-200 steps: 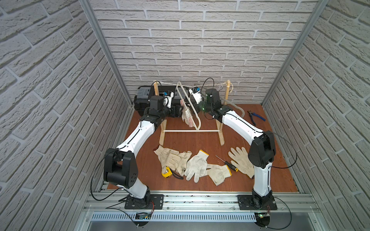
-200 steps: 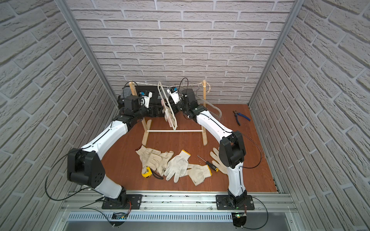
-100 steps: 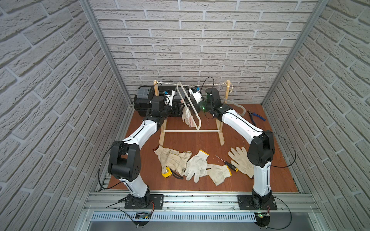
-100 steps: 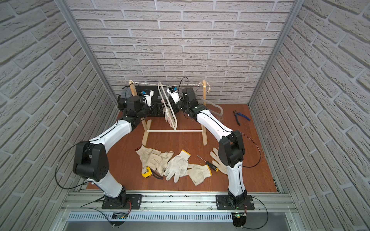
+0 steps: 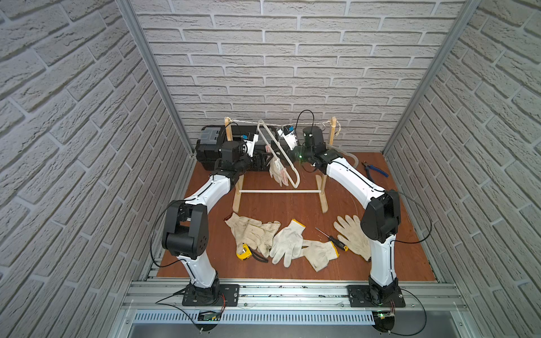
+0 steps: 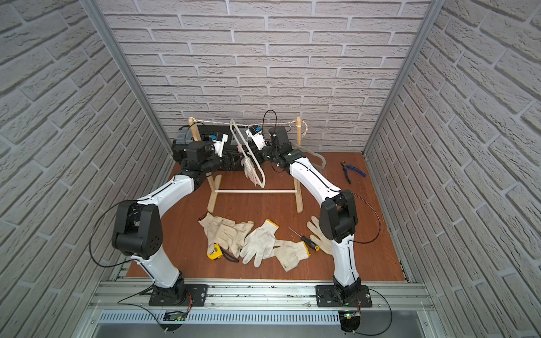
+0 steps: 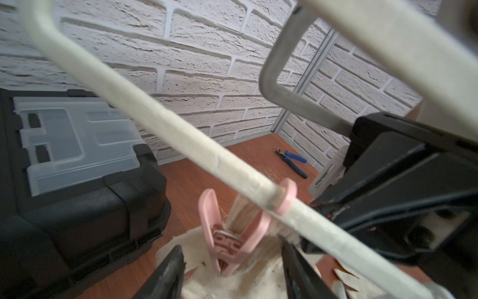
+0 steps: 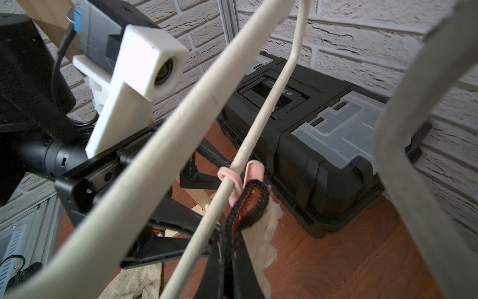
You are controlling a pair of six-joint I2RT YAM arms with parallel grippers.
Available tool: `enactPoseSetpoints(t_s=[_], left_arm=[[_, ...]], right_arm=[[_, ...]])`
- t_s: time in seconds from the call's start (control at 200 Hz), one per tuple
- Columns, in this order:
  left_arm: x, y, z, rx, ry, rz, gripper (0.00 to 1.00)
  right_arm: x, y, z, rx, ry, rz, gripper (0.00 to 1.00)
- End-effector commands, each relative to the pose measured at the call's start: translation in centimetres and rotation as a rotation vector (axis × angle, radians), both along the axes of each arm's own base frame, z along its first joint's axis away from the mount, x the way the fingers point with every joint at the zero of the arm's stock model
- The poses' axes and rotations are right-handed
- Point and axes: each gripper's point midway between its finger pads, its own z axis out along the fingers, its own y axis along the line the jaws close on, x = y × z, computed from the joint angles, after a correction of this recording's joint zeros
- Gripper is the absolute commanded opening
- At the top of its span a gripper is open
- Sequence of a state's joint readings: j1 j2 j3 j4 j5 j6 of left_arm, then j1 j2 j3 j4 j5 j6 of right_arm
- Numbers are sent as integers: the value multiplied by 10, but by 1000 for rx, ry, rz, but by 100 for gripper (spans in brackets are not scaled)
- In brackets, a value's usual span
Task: Clip the gloves onto a hanger to dry
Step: Open the clamp at the hanger.
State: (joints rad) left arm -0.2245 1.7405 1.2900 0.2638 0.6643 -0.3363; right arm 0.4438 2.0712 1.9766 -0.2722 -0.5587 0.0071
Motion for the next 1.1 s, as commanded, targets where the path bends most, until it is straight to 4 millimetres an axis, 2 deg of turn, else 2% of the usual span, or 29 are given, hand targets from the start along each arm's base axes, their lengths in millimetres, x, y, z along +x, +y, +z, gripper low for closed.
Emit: enactPoseSetpoints(t_s=[0.0,0.39,0.83,1.095], left_arm=[[-2,-10,26,-18,-125,-95,61],[-8,-16,47,-5,-208,-163,58],[-1,-15,50,-13,-230,-178,53],[-1,-18,57,-12,-271,-205,51]], right_arm=[[-2,4,13,22,-25,52,5],[-4,-1,14,6,-4,84,5],[-9,0,10,-1,19,117,4],[0,-7,0,-42,25,72,4]])
